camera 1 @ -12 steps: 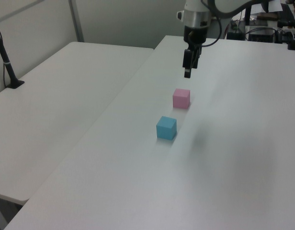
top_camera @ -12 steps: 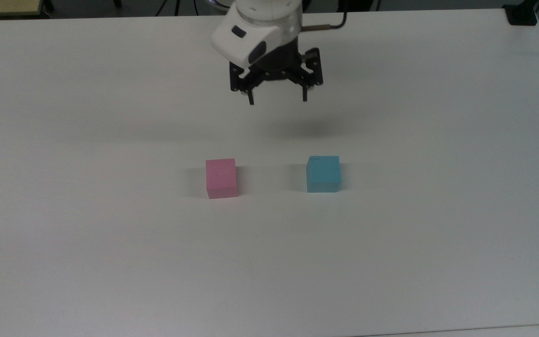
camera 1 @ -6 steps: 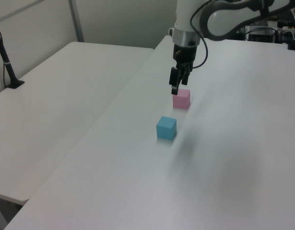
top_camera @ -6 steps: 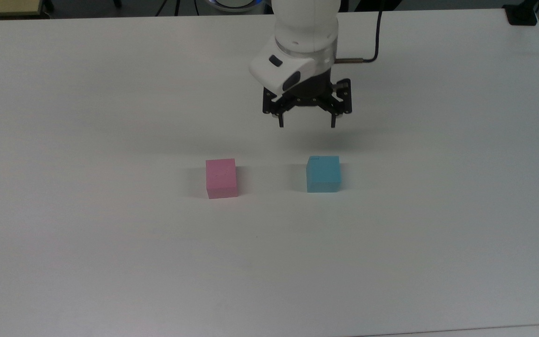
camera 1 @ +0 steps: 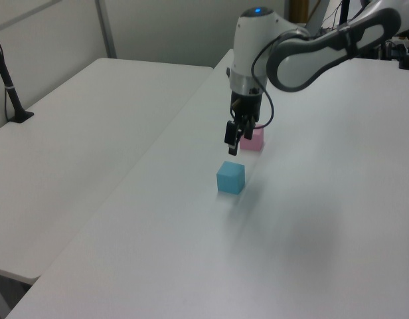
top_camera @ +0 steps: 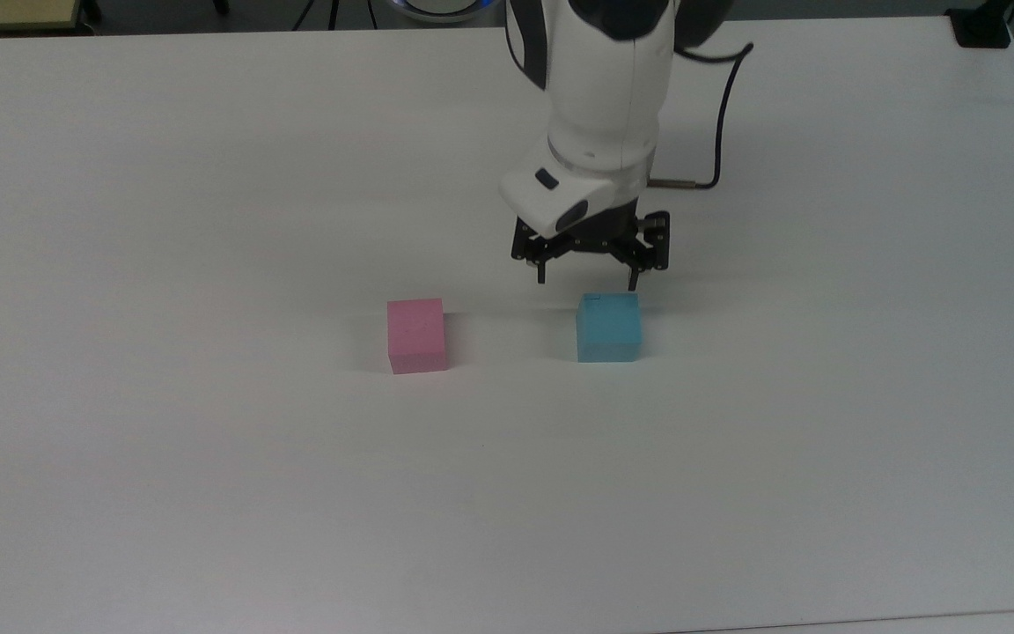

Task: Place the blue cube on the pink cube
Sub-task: 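Move the open gripper over the light-blue cube and lower it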

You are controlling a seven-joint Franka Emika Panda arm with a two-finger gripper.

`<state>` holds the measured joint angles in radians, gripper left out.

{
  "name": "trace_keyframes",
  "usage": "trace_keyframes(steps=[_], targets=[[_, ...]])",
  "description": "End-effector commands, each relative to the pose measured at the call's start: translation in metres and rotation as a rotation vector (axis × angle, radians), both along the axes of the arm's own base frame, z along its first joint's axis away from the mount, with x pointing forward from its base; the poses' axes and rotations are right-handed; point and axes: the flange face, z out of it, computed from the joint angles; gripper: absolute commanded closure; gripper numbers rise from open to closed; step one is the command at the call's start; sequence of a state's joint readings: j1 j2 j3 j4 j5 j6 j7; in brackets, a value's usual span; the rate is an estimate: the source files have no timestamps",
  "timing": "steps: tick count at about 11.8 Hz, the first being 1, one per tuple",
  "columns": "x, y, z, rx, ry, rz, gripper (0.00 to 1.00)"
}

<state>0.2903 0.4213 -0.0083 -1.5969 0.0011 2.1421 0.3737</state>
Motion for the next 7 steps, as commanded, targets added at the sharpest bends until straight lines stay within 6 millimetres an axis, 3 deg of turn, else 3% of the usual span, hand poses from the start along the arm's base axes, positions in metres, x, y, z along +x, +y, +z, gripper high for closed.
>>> trace_keyframes(steps=[1,7], targets=[[0.010,0.018,-0.016,-0.016,-0.007,-0.005,0.00],[0.006,0.045,-0.013,-0.014,-0.025,0.008,0.00]])
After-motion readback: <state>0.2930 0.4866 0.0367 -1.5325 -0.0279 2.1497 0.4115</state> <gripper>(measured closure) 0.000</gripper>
